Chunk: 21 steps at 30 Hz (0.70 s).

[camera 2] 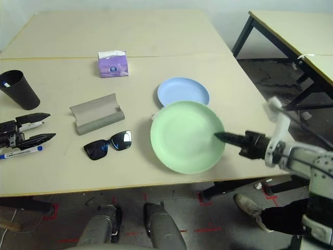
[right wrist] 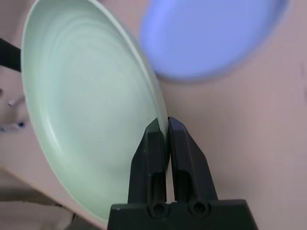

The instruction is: Organize and tidy the items on the table.

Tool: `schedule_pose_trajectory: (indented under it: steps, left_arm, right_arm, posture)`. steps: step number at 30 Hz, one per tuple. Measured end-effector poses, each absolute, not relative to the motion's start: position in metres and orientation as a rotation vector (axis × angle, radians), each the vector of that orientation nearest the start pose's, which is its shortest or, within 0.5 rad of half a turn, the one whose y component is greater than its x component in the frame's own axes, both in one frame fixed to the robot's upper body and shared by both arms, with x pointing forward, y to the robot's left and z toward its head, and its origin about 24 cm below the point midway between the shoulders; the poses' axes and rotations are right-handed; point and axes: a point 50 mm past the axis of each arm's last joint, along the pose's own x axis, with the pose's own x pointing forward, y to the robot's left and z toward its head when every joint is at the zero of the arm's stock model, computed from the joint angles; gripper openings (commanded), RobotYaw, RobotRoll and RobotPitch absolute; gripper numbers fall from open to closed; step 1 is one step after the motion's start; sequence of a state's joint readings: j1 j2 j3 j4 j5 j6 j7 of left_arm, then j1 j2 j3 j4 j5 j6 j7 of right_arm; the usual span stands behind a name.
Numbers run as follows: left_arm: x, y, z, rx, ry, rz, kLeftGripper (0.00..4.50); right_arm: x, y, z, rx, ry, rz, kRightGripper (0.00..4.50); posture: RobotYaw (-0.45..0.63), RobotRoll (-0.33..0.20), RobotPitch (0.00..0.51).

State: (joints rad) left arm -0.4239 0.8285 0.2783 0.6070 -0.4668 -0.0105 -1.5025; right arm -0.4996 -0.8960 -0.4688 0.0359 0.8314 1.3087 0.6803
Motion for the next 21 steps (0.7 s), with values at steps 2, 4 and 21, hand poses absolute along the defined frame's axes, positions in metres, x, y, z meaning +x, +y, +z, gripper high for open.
schedule_pose_trajectory:
  steps: [2,4,21]
  left_arm:
    - [0.271,0.33,0.149,0.191,0.037,-0.993,4.5]
    - [0.27,0.33,0.148,0.19,0.038,-0.991,4.5]
    - [0.26,0.331,0.142,0.193,0.052,-0.976,4.5]
  right_arm:
    - [0.276,-0.299,0.218,0.31,0.398,0.519,0.02]
    - [0.289,-0.301,0.222,0.296,0.374,0.482,0.02]
    - [0.372,-0.306,0.217,0.226,0.258,0.202,0.02]
  posture:
    - [-0.04,0.0,0.161]
    - [-0.03,0.0,0.16]
    - [0.02,0.0,0.161]
